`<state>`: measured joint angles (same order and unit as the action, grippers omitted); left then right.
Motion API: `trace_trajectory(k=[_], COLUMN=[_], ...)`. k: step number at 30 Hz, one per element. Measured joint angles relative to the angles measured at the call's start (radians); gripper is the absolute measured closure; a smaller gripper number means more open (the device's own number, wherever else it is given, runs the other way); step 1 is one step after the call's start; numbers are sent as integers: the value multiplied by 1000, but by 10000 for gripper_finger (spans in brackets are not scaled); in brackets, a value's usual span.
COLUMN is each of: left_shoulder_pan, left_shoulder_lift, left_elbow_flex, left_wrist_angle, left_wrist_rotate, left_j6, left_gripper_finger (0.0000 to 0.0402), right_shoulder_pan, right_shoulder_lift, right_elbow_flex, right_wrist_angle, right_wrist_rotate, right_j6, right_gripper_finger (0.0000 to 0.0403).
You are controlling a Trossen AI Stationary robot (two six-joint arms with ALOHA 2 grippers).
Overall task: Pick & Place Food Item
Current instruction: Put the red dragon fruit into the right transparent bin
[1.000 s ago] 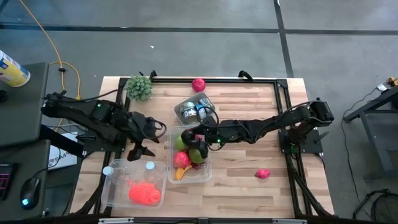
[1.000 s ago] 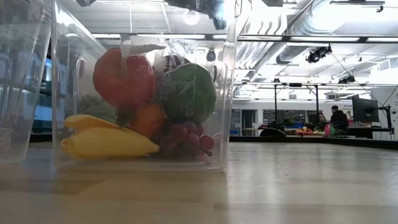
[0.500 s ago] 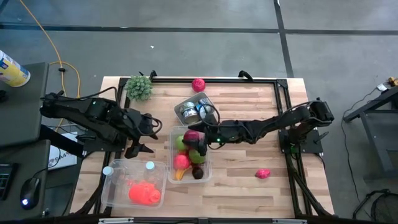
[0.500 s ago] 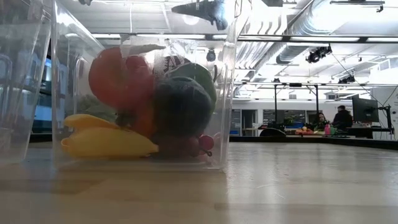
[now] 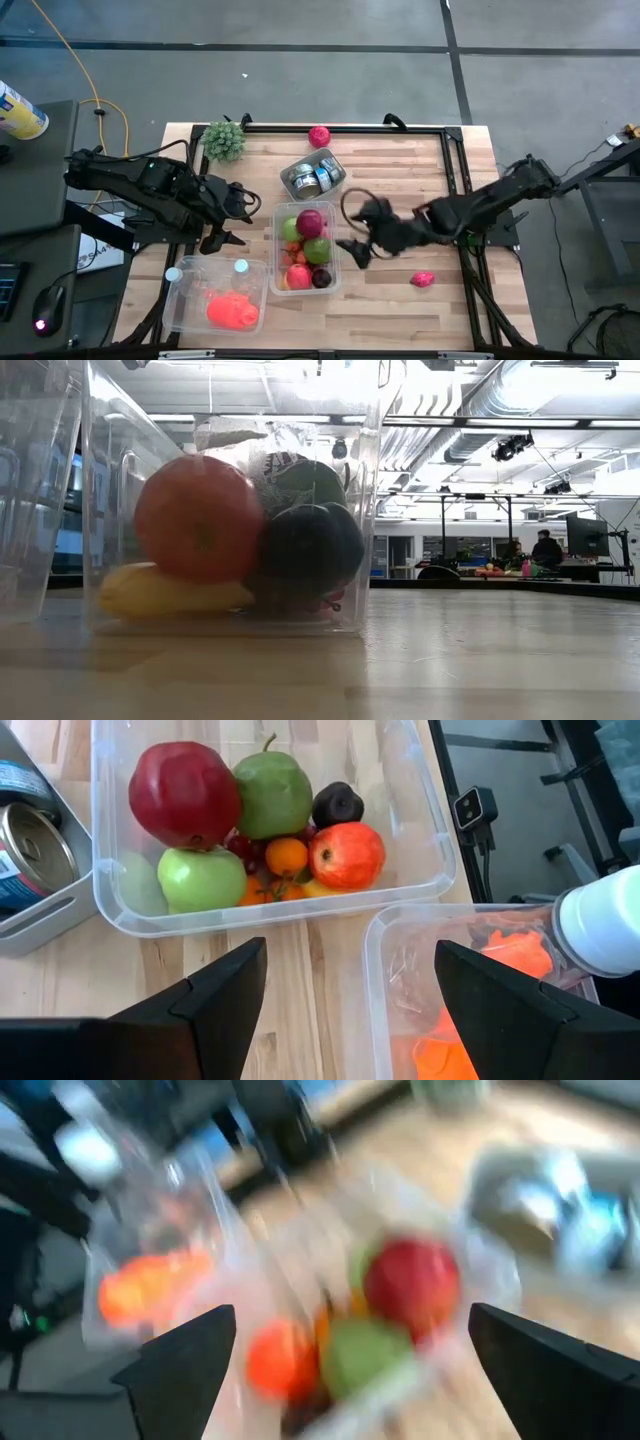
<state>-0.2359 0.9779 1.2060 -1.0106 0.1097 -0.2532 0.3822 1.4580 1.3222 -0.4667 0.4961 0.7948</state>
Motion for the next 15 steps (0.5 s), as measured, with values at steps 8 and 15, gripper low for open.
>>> trace_trajectory(k=[8,15], left_shoulder_pan=[0,13], left_shoulder_lift=[0,0], left_elbow_flex=[0,0], left_wrist_angle=[5,16], left_wrist_rotate=[-15,-19], left_j6=[32,75], left_gripper_finger=[120,120], right_shoulder_pan=[126,204], right_shoulder_lift=[1,2], right_elbow_flex=[58,-52], right_wrist_angle=[-777,-905], right_wrist_rotate=[-246,-422], right_j6=[864,1171], right_gripper_finger=[14,15])
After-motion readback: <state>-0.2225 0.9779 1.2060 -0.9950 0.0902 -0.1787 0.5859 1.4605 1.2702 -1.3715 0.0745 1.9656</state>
